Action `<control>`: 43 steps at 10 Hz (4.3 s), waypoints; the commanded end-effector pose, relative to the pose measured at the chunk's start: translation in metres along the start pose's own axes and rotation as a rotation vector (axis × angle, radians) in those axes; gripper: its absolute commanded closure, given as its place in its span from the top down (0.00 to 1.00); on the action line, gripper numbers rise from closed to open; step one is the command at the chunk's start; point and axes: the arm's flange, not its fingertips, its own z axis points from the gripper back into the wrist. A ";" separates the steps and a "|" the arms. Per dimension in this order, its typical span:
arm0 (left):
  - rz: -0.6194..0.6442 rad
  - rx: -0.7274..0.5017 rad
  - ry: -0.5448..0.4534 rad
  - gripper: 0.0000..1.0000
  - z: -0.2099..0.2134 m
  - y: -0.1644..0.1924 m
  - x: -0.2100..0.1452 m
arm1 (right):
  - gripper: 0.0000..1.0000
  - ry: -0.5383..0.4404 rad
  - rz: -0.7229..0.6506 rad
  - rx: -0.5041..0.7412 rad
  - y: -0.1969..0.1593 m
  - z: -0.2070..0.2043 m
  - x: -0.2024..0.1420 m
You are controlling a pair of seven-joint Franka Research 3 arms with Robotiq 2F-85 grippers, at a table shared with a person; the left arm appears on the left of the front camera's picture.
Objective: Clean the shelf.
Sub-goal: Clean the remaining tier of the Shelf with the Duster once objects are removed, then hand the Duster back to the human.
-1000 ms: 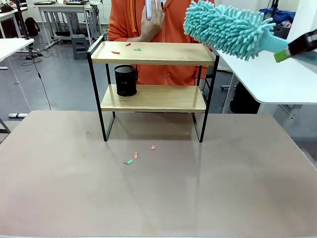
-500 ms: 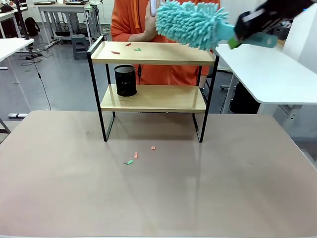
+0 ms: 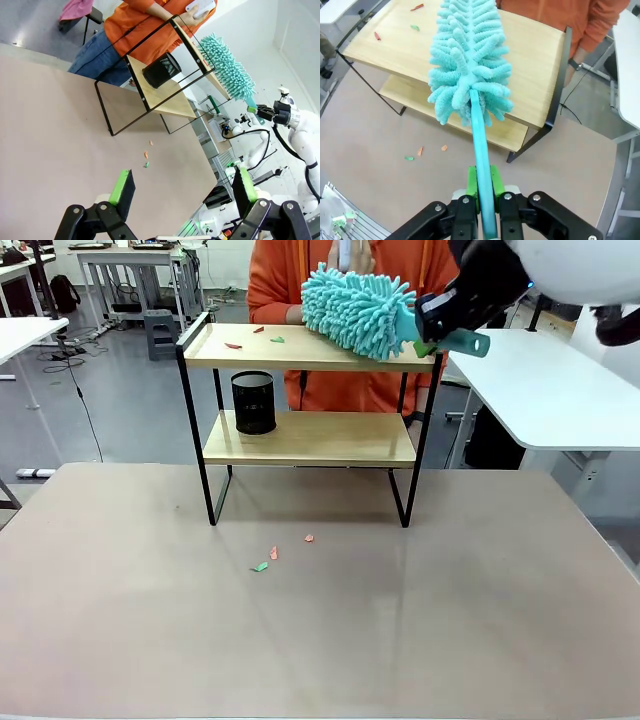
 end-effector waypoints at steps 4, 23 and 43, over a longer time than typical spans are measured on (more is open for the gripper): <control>-0.018 -0.014 -0.019 1.00 -0.002 -0.002 0.000 | 0.13 -0.012 0.027 0.110 0.031 -0.027 0.022; -0.018 -0.014 -0.019 1.00 -0.002 -0.002 0.000 | 0.13 -0.024 0.221 0.664 -0.110 0.045 -0.085; -0.018 -0.014 -0.019 1.00 -0.002 -0.002 0.000 | 0.13 -0.066 -0.633 0.344 -0.306 0.087 -0.345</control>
